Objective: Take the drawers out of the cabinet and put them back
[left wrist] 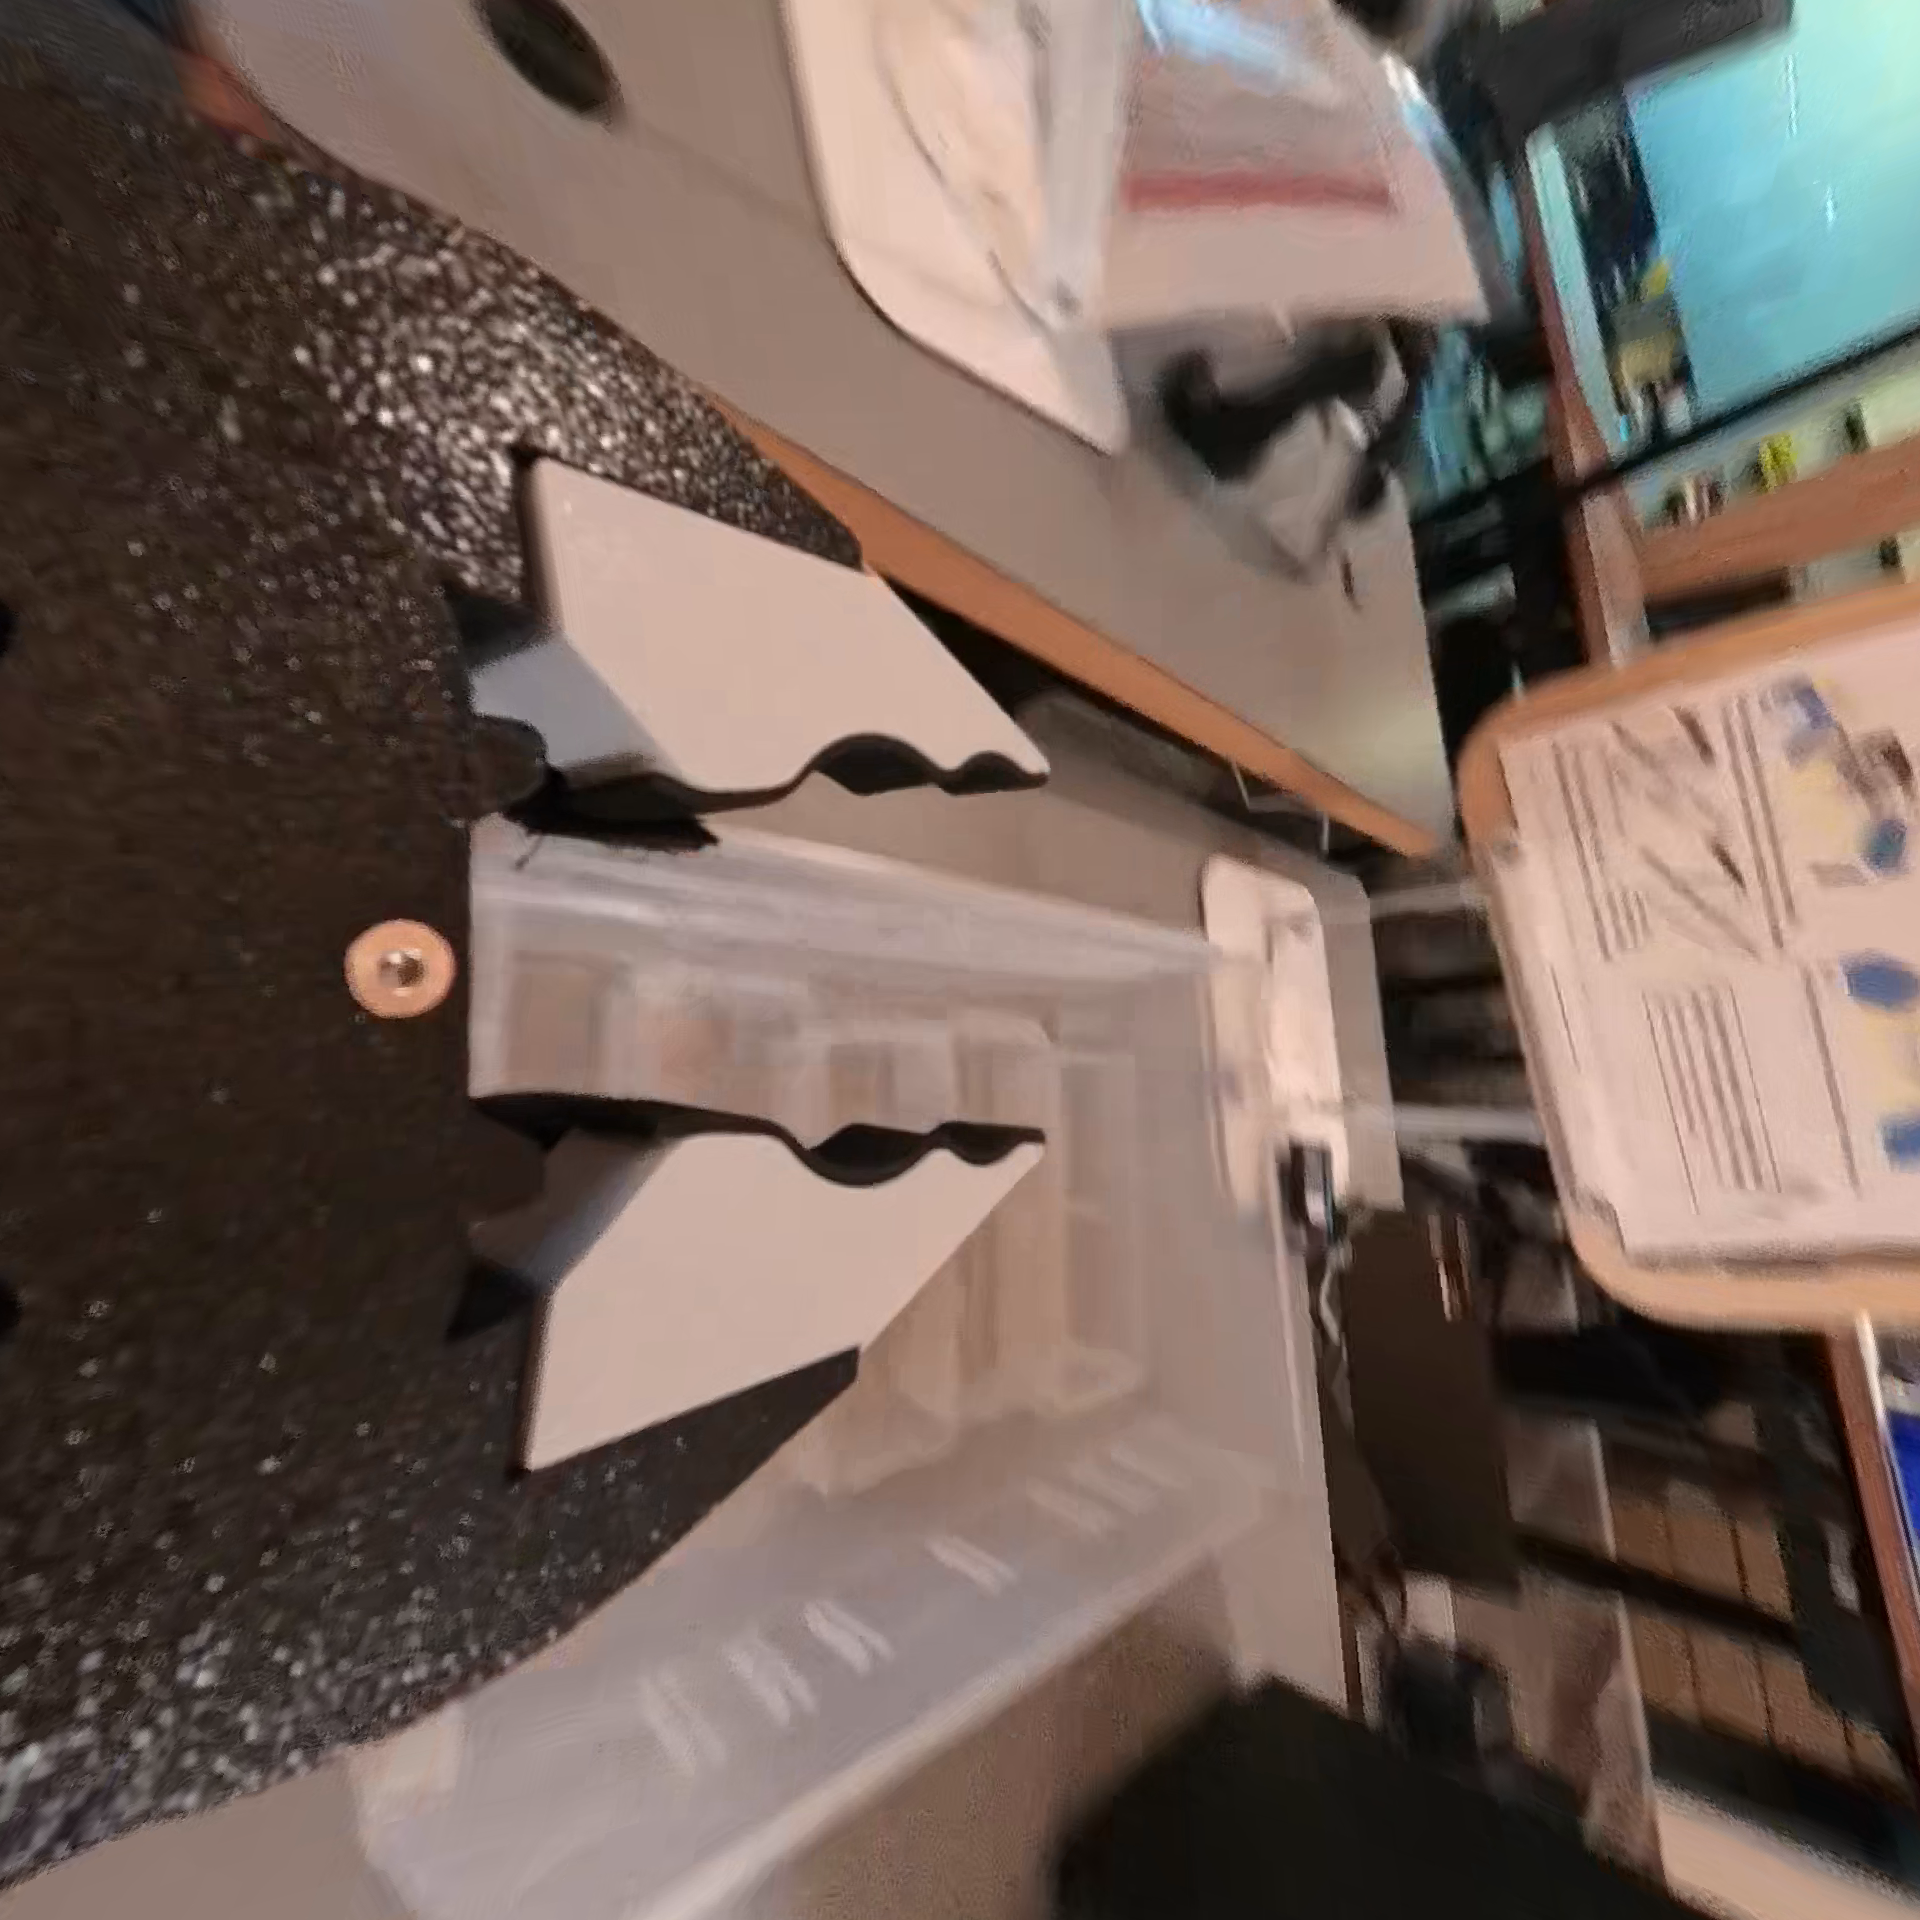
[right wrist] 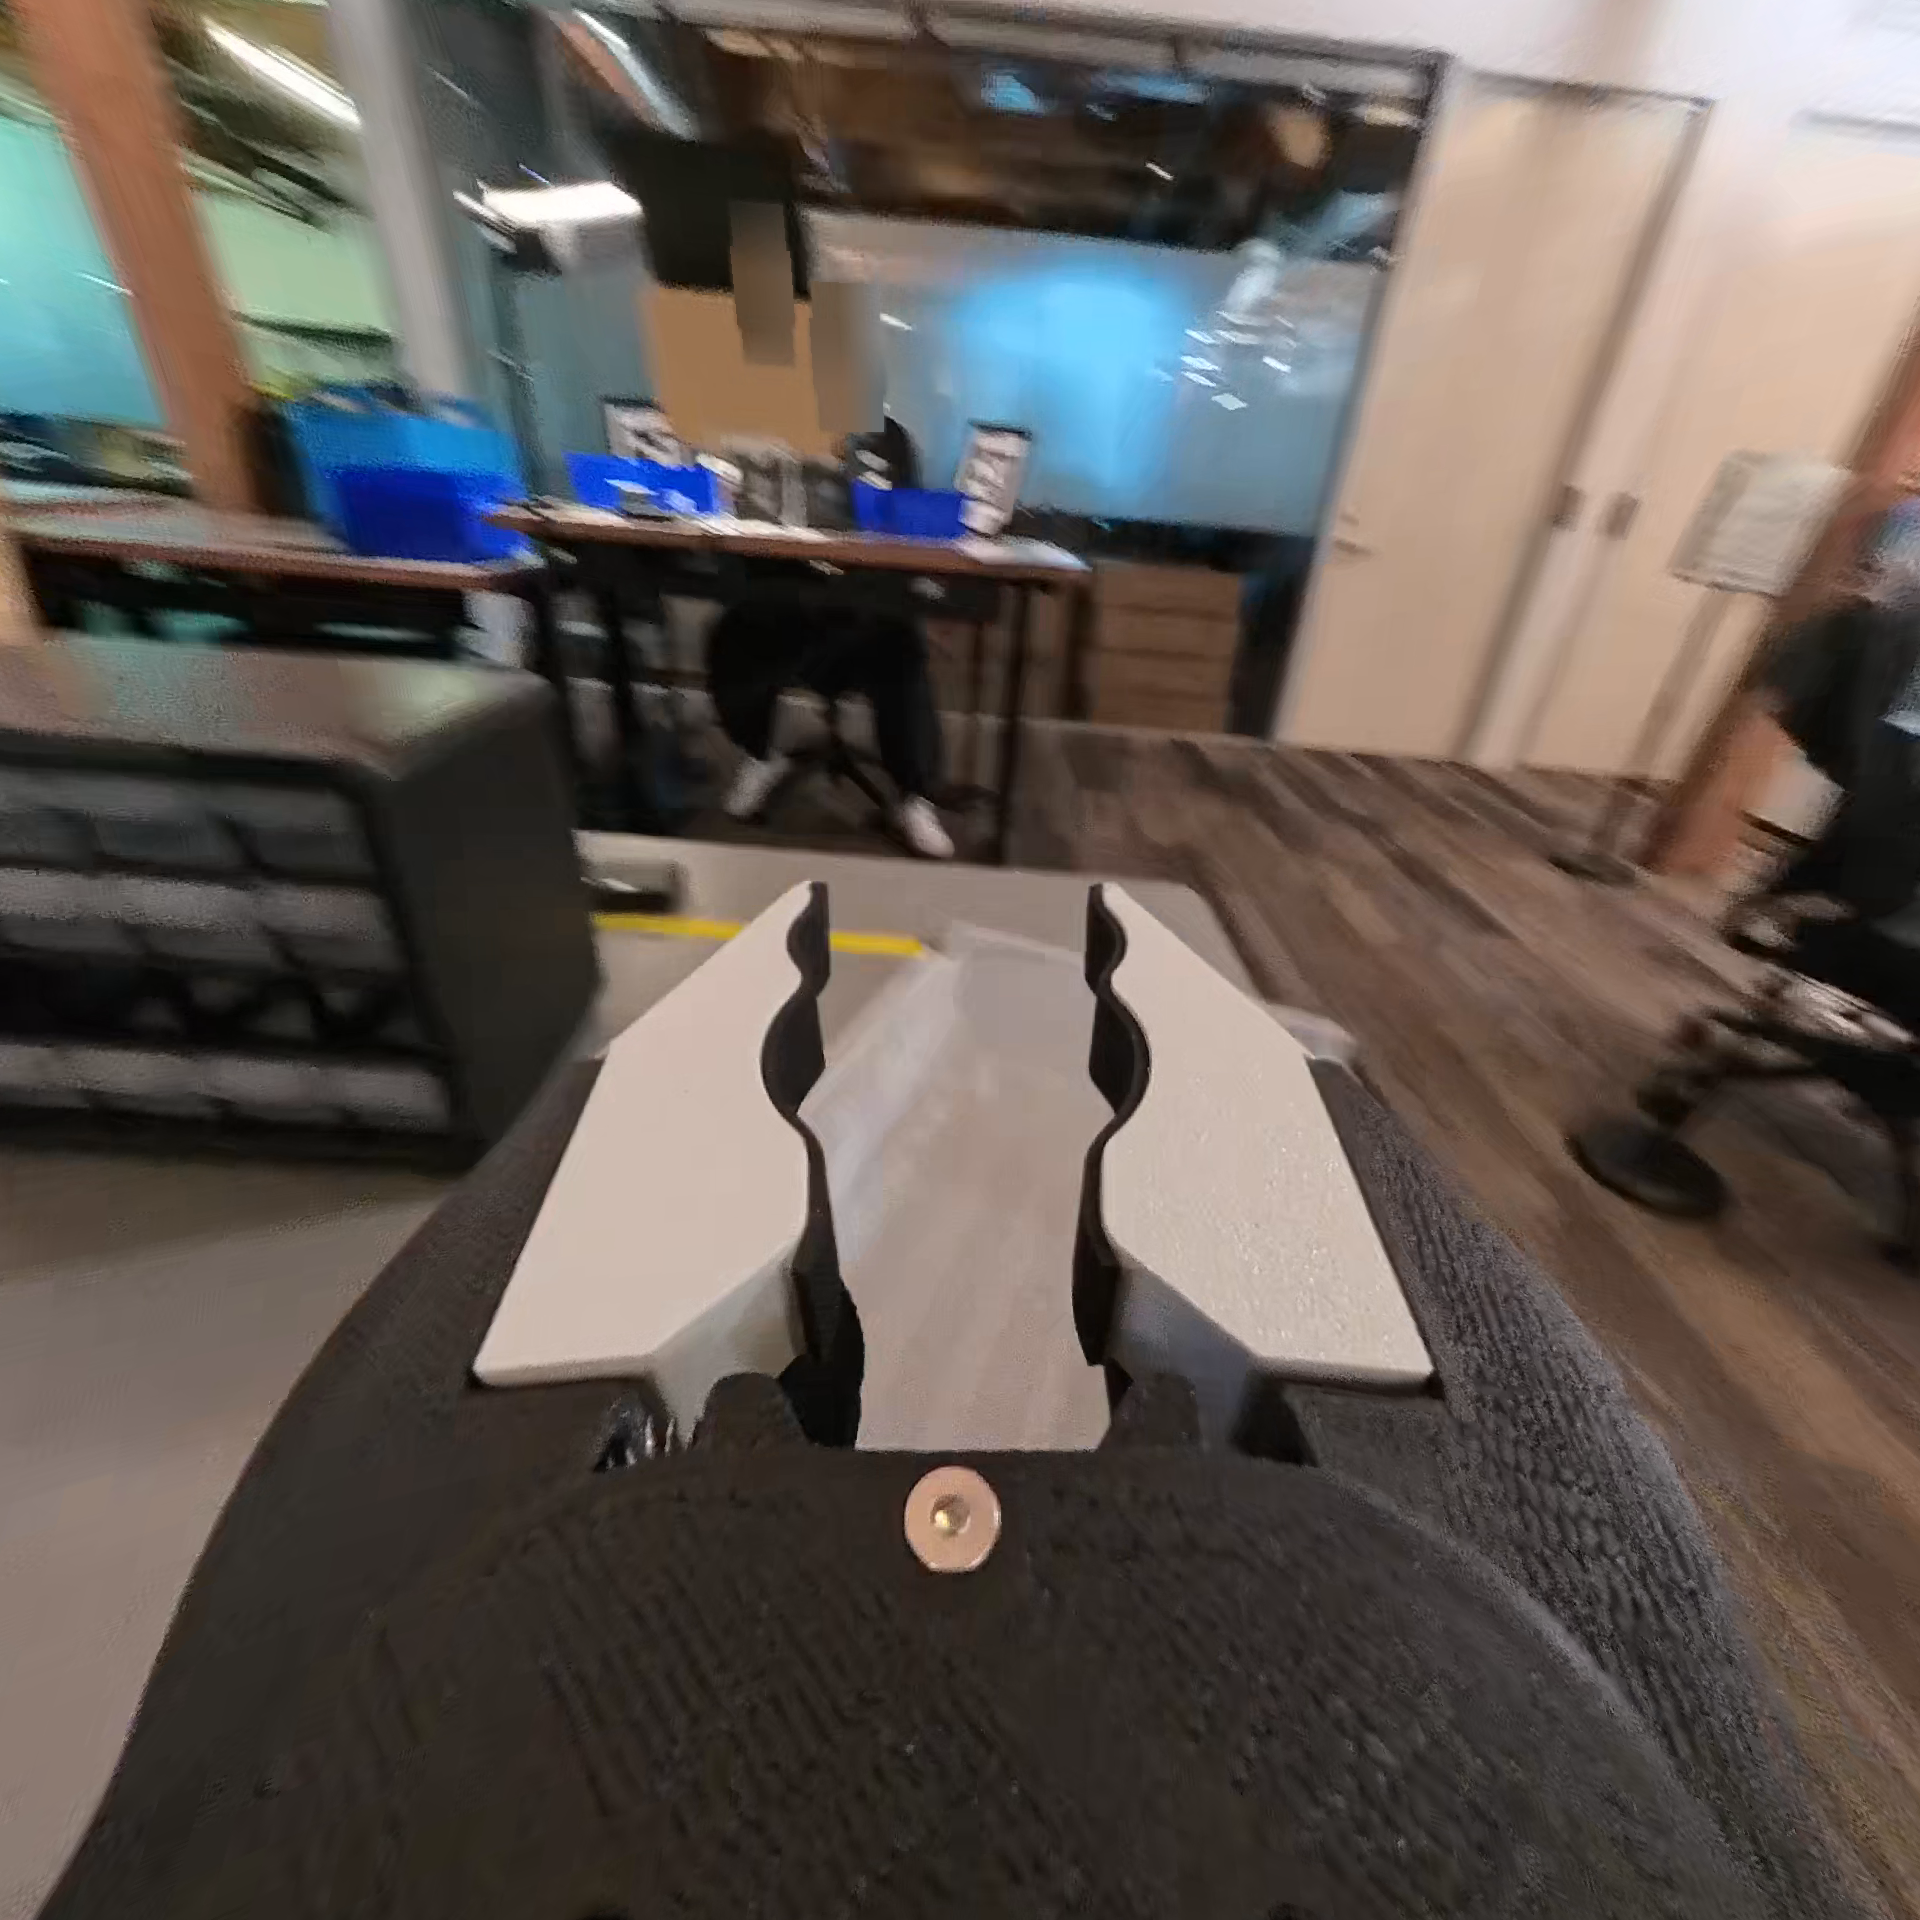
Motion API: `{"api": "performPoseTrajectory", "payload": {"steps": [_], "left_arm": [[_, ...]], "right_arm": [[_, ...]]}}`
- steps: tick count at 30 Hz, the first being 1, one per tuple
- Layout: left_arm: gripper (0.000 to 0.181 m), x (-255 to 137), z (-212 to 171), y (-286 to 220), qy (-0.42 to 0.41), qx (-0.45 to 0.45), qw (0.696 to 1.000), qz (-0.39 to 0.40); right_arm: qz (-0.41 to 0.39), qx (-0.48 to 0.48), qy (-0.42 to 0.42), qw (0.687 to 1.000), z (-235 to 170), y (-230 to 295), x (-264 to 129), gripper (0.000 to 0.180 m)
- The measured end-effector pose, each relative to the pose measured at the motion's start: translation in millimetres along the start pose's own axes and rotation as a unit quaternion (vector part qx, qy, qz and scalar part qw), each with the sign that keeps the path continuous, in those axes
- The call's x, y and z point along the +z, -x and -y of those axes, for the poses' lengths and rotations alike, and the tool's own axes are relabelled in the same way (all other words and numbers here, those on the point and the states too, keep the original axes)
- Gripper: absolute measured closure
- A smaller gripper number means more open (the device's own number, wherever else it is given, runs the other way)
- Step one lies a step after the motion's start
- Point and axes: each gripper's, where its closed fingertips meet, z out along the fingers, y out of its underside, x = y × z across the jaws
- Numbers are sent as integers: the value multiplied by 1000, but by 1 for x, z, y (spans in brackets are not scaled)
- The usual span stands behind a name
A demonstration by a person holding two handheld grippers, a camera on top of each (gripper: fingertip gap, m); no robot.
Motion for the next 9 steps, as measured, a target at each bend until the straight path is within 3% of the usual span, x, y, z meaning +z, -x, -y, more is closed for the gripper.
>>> {"api": "performPoseTrajectory", "payload": {"steps": [4, 9], "left_arm": [[119, 65, 18, -79, 72, 35, 990, -117], [135, 151, -9, -135, 207, 34, 960, -186]], "right_arm": [[133, -1, -30, 991, 52, 103, 74, 141], [247, -16, 11, 969, 52, 201, 165, 164]]}}
